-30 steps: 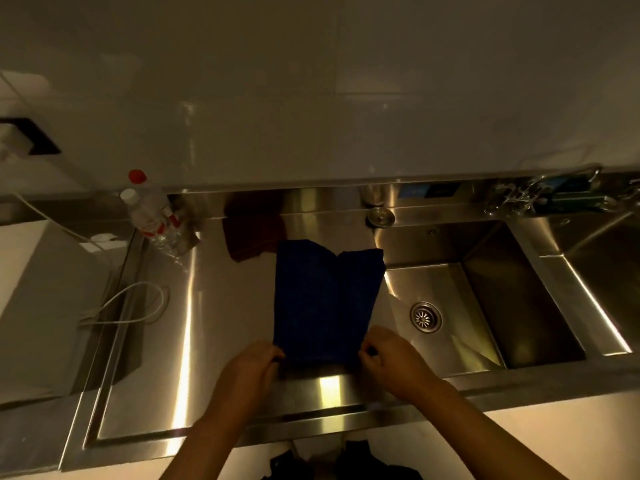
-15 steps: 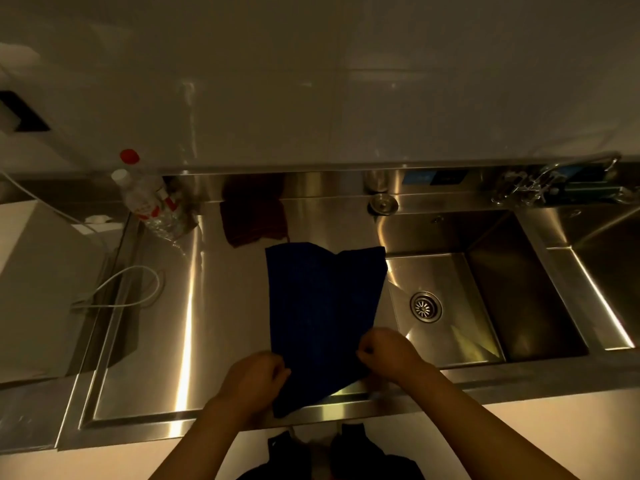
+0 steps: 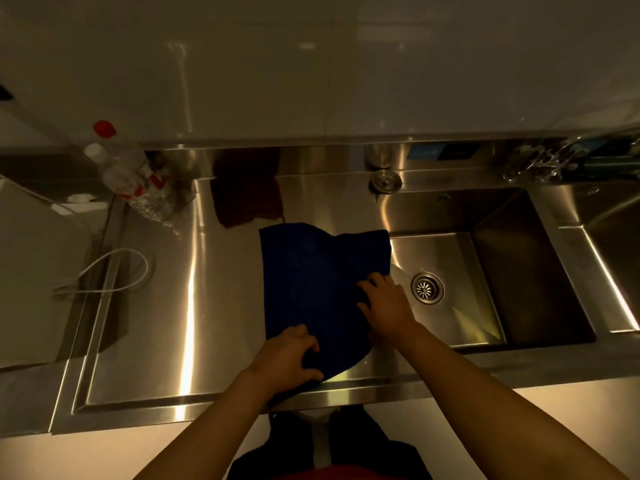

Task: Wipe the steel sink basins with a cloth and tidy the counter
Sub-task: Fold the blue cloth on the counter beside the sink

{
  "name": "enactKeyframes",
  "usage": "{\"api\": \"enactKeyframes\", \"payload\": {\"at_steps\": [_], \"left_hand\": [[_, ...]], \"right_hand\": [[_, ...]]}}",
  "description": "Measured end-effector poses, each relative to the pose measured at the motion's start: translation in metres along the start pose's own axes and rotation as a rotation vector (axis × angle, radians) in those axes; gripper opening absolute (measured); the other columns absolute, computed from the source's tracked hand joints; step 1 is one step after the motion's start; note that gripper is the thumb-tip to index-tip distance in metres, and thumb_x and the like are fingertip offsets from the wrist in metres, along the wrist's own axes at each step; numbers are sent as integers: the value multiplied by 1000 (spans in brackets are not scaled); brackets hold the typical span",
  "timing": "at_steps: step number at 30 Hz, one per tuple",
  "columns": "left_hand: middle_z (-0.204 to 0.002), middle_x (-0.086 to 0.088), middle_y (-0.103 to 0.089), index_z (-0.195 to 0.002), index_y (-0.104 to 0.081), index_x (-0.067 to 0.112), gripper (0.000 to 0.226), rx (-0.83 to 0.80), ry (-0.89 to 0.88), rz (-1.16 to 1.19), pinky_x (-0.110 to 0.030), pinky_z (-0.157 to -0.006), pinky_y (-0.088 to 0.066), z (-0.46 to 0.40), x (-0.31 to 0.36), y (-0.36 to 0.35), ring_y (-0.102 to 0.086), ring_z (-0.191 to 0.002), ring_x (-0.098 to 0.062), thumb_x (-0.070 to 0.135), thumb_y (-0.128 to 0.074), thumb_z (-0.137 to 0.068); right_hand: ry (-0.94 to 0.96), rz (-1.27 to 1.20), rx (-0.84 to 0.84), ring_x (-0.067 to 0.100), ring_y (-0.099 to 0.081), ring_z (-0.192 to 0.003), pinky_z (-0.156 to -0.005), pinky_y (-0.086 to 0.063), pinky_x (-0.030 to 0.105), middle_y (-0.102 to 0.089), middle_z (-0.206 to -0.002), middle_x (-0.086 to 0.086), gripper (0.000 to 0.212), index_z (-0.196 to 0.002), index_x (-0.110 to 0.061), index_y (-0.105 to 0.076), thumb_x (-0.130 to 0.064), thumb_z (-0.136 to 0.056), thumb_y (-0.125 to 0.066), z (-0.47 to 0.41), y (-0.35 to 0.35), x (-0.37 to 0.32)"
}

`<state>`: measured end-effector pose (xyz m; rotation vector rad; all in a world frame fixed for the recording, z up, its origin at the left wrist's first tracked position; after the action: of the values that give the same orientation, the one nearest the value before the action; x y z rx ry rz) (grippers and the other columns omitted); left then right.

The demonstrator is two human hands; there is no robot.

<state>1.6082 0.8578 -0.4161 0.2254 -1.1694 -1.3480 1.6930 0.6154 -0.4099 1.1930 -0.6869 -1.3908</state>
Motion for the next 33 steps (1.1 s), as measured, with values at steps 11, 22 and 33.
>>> {"api": "enactKeyframes", "payload": {"at_steps": [11, 22, 33], "left_hand": [[-114, 12, -52, -118, -65, 27, 19, 31, 35, 45, -22, -81, -43, 30, 15, -45, -47, -105, -5, 31, -59, -101], [-91, 17, -61, -102, -54, 34, 7, 161, 127, 333, -16, -68, -44, 46, 23, -13, -58, -83, 2, 27, -55, -104], [-115, 14, -69, -118, -71, 31, 38, 202, 81, 559, -12, -97, -46, 64, 30, 9, -60, -109, 8, 1, -61, -96]], "right_hand": [[-316, -167, 261, 27, -61, -106, -86, -52, 34, -58, -121, 7, 22, -100, -12, -67, -26, -86, -76, 45, 5, 78], [325, -58, -167, 16, -55, -114, -97, -48, 34, -55, -126, -5, 37, -126, -24, -63, -37, -91, -56, 70, -36, -26], [358, -156, -86, 10, -43, -118, -96, -38, 25, -46, -135, -10, 58, -138, -30, -54, -50, -83, -62, 89, -44, -45]]}}
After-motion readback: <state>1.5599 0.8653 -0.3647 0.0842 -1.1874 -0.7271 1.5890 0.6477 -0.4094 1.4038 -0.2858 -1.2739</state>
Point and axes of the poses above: each hand's wrist, its own z-axis away from the middle knuckle, its own y-axis out of the back of the hand, x = y × z, the point moved 3 cm from there along -z, towards the middle knuckle
